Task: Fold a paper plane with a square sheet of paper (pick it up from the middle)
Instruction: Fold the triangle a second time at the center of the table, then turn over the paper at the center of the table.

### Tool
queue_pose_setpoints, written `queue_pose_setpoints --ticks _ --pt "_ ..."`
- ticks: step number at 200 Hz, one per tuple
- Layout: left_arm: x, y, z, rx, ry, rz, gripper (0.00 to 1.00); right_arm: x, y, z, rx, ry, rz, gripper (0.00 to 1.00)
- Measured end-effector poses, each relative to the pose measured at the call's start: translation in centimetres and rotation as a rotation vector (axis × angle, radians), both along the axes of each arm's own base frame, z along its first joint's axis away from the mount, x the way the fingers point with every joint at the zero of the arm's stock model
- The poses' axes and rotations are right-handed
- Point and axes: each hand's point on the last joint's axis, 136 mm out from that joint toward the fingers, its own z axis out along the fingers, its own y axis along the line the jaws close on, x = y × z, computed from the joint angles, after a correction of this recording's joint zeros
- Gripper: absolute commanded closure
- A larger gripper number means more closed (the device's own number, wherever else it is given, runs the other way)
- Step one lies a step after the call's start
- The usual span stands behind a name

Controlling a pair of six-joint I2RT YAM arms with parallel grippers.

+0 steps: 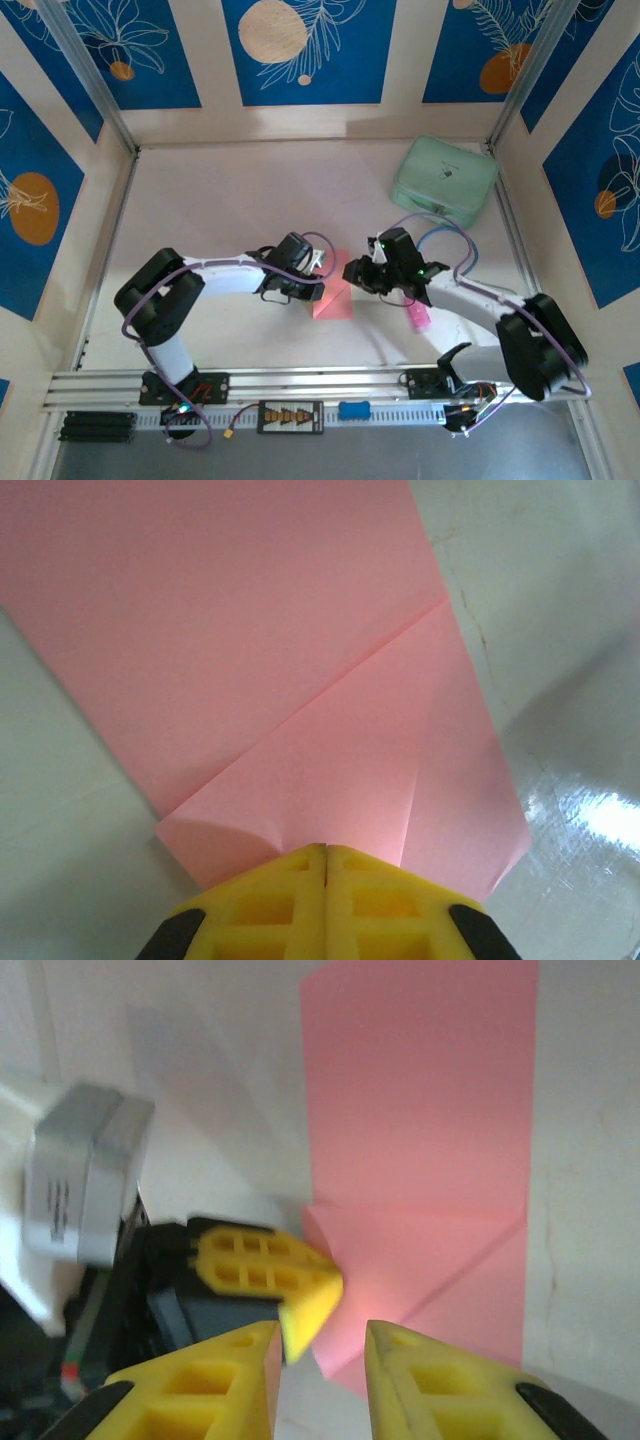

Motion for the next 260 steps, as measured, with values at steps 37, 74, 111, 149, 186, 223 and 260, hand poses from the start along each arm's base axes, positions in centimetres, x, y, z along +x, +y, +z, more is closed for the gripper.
queue_pose_setpoints --ticks 37,74,111,149,186,223,260 --pt "-0.3 0.1 -0.7 -0.011 0.008 -0.004 0.96 -4.2 -0.4 -1.8 -0.028 0.107 -0.016 0.54" --pt "-0.3 -0.2 -0.7 -0.035 0.009 -0.01 0.97 -5.8 0.0 -2.6 -0.057 0.157 -0.039 0.57" --pt "-0.3 -0.3 -0.7 -0.041 0.009 -0.012 0.97 -6.4 -0.2 -4.2 -0.111 0.216 -0.067 0.6" --pt "-0.4 -0.3 -0.7 -0.042 0.011 -0.014 0.97 -6.3 -0.5 -5.0 -0.138 0.238 -0.096 0.6" --pt "-0.4 -0.3 -0.7 -0.043 0.011 -0.014 0.98 -6.0 -0.3 -5.1 -0.131 0.236 -0.1 0.6" --pt "-0.4 -0.3 -0.7 -0.043 0.011 -0.014 0.98 -5.8 -0.5 -6.1 -0.148 0.261 -0.11 0.59" --pt "-0.4 -0.3 -0.7 -0.043 0.011 -0.014 0.98 -4.8 0.6 -5.8 -0.115 0.246 -0.102 0.56"
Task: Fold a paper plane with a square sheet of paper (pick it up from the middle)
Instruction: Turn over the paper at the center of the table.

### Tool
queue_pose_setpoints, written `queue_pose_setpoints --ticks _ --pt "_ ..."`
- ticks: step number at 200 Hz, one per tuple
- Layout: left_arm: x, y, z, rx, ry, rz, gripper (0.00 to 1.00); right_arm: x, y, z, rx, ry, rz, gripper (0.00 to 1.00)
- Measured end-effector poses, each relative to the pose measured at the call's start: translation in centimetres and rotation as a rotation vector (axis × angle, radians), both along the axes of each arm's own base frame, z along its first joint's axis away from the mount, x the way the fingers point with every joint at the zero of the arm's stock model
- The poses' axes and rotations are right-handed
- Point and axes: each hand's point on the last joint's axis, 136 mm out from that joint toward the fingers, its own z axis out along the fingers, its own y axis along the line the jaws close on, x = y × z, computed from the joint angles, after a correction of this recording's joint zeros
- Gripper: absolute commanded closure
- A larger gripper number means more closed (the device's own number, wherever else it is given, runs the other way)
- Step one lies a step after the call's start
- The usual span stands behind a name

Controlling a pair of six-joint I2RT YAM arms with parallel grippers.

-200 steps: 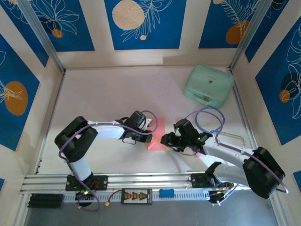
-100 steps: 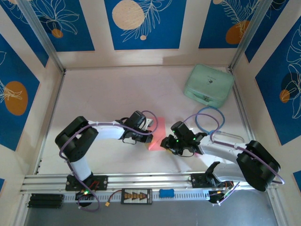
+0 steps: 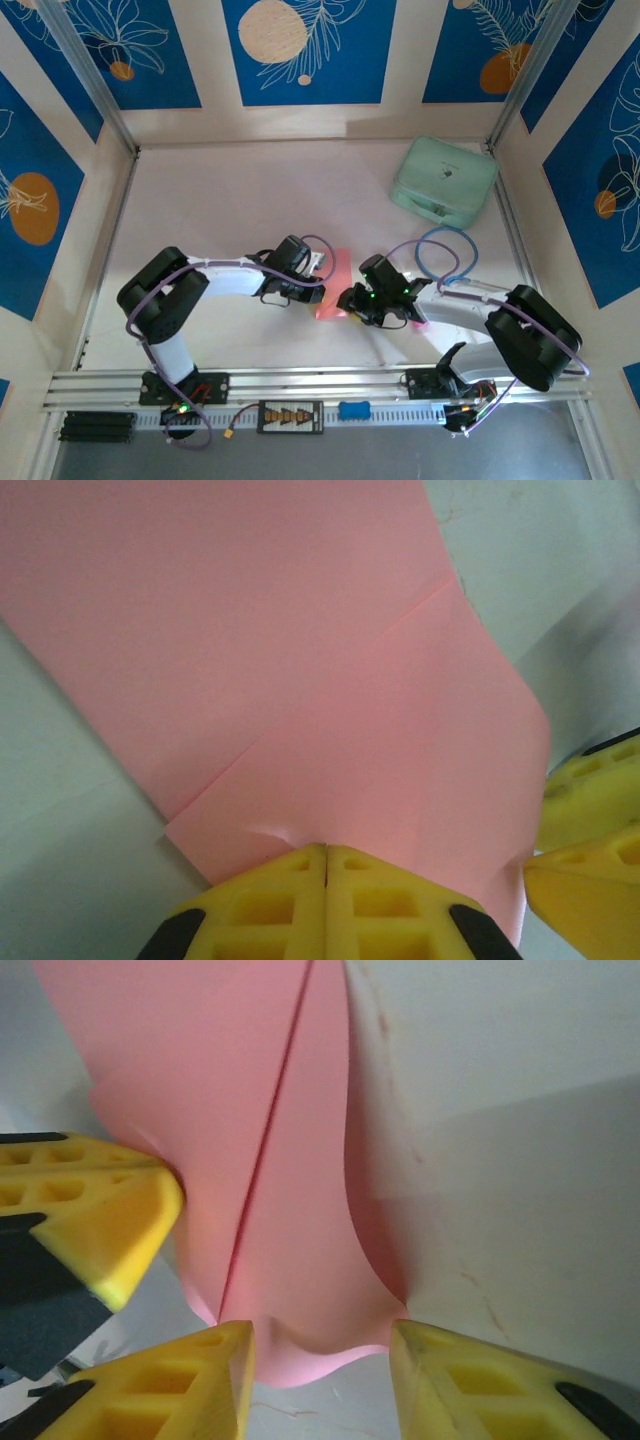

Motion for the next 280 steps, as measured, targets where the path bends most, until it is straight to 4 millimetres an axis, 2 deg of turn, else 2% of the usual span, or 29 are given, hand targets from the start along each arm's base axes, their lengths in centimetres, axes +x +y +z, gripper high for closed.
queue_pose_setpoints --ticks 48,118,169,193,221,280 --pt "0.0 0.0 0.0 0.0 0.0 0.0 0.98 1.7 0.5 0.4 0.047 -0.033 -0.012 0.5" --pt "0.0 0.0 0.0 -0.001 0.0 0.0 0.98 4.9 1.2 1.5 0.098 -0.088 -0.009 0.51" --pt "0.0 0.0 0.0 -0.002 0.002 -0.001 0.98 5.5 0.7 0.4 0.087 -0.066 -0.016 0.52" --pt "0.0 0.0 0.0 -0.002 0.002 -0.001 0.98 5.5 0.7 0.3 0.088 -0.064 -0.016 0.57" --pt "-0.1 0.0 0.0 -0.003 0.005 0.001 0.97 6.0 0.7 0.1 0.094 -0.079 -0.017 0.69" --pt "-0.2 -0.1 0.1 -0.009 0.014 -0.001 0.96 6.5 0.8 -0.5 0.109 -0.089 -0.002 0.81"
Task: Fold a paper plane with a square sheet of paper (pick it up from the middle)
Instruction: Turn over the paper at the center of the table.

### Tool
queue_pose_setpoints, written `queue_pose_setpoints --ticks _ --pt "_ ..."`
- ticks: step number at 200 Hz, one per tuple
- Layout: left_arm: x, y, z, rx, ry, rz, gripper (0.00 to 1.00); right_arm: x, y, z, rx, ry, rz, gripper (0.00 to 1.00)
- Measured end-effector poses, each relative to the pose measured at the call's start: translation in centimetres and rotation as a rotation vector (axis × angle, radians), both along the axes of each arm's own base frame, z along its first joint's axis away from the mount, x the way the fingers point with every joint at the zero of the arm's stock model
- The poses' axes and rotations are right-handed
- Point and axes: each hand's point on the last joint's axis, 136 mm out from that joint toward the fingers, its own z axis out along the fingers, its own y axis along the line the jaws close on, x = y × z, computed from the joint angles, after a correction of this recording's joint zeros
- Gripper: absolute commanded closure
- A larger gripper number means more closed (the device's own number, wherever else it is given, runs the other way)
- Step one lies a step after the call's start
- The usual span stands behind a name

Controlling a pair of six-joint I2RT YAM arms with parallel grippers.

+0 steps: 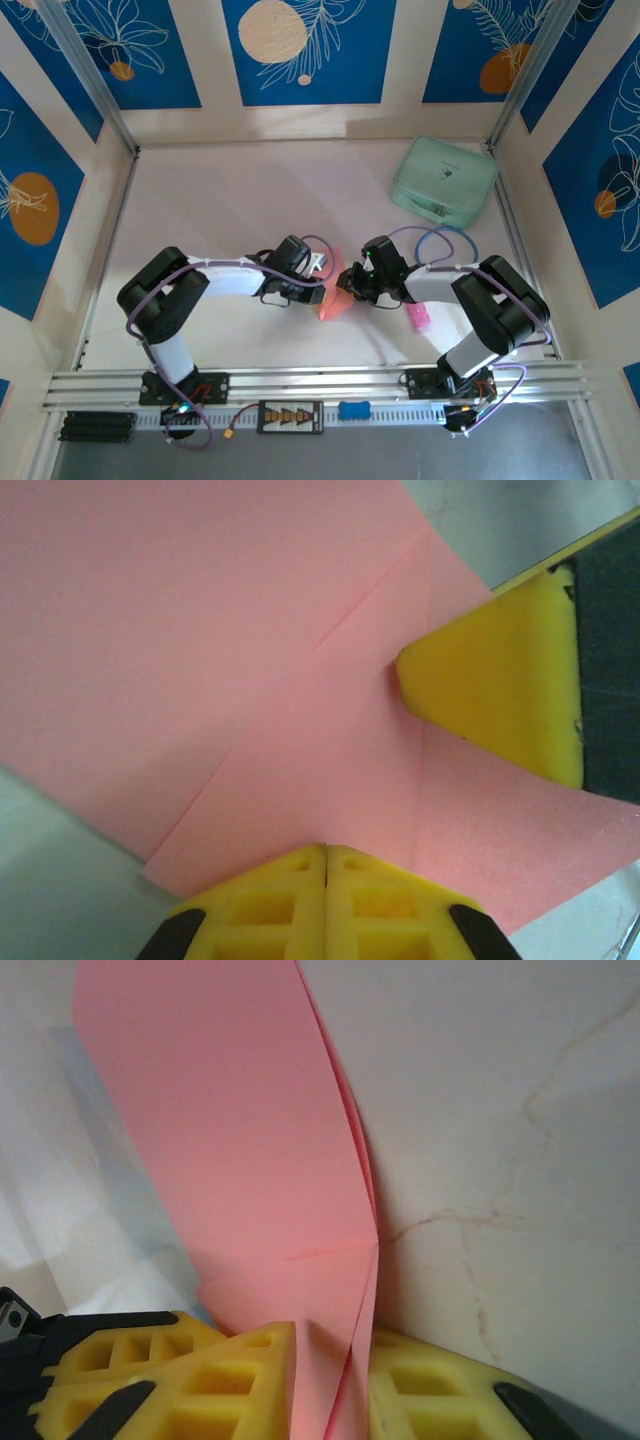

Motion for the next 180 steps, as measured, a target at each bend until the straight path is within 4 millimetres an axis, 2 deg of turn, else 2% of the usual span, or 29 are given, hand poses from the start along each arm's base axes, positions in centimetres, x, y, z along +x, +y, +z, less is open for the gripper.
queue_pose_setpoints --ticks 34,53,62,95,111,128,155,180 --pt "0.0 0.0 0.0 -0.001 0.007 0.009 0.91 0.5 0.3 0.5 0.018 -0.04 0.017 0.88" --pt "0.0 0.1 0.4 -0.001 0.007 0.017 0.82 0.7 0.3 0.7 0.018 -0.062 0.028 0.92" --pt "0.0 0.2 0.9 -0.007 -0.001 0.024 0.75 0.7 0.3 0.9 0.017 -0.077 0.038 0.92" --pt "0.5 1.0 4.1 -0.035 -0.087 0.06 0.65 0.6 0.2 2.6 0.002 -0.148 0.092 0.93" --pt "0.5 2.0 5.6 -0.046 -0.132 0.097 0.62 0.6 0.1 3.9 -0.04 -0.189 0.121 0.93" --pt "0.5 3.5 6.6 -0.045 -0.171 0.139 0.58 0.8 0.2 6.3 -0.096 -0.264 0.158 0.93" --pt "0.8 6.7 7.1 -0.019 -0.21 0.236 0.53 1.2 -0.1 10.1 -0.223 -0.369 0.188 0.93" --pt "1.6 9.5 7.1 0.015 -0.23 0.329 0.5 1.1 -1.6 11.6 -0.403 -0.419 0.191 0.93"
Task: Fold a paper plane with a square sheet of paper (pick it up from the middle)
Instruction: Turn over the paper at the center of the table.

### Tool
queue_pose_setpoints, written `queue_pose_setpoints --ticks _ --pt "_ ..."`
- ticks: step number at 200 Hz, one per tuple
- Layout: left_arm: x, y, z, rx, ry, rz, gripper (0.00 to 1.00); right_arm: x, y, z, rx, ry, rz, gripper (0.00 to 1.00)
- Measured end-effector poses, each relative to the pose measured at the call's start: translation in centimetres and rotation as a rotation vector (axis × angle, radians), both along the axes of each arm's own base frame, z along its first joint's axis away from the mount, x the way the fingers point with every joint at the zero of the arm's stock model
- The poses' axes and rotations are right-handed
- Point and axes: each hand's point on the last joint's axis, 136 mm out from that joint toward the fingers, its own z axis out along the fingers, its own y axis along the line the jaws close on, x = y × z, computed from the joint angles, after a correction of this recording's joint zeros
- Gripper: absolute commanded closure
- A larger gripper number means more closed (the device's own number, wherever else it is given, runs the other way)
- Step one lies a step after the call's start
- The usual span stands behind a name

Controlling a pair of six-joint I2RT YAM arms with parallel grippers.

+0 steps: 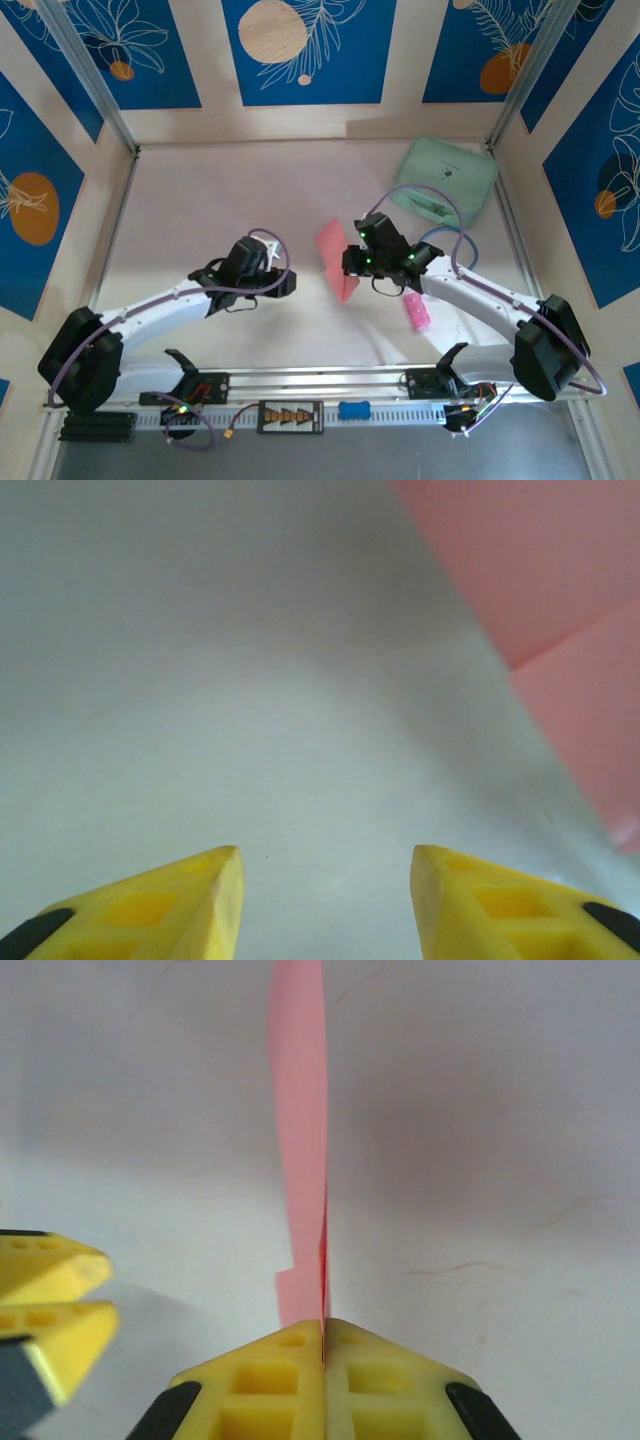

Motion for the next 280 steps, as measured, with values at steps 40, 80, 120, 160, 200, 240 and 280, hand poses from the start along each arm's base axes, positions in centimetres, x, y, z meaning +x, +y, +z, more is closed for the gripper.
queue_pose_setpoints --ticks 40,80,120,160,200,240,280 --pt "1.2 4.1 0.6 0.027 -0.015 0.171 0.38 -0.1 -2.0 0.4 -0.36 -0.072 -0.021 0.93" --pt "2.0 10.1 0.5 0.081 0.014 0.416 0.28 0.2 -0.1 -0.8 -0.675 -0.127 -0.011 0.92" --pt "1.4 15.5 2.6 0.225 0.031 0.619 0.19 -0.7 3.5 -5.1 -0.842 -0.114 0.042 0.88" --pt "0.3 18.7 7.8 0.227 -0.119 0.748 0.15 -2.9 7.7 -8.6 -0.802 -0.087 0.171 0.82" --pt "-0.1 18.5 8.3 0.217 -0.137 0.71 0.15 -3.8 12.4 -9.0 -0.527 -0.037 0.28 0.5" --pt "0.5 13.7 6.1 0.086 -0.081 0.49 0.22 -3.8 12.2 -4.7 -0.178 -0.02 0.288 0.55" --pt "0.7 8.7 4.8 -0.073 -0.022 0.28 0.32 -2.1 7.2 -4.1 0.096 0.063 0.166 0.78"
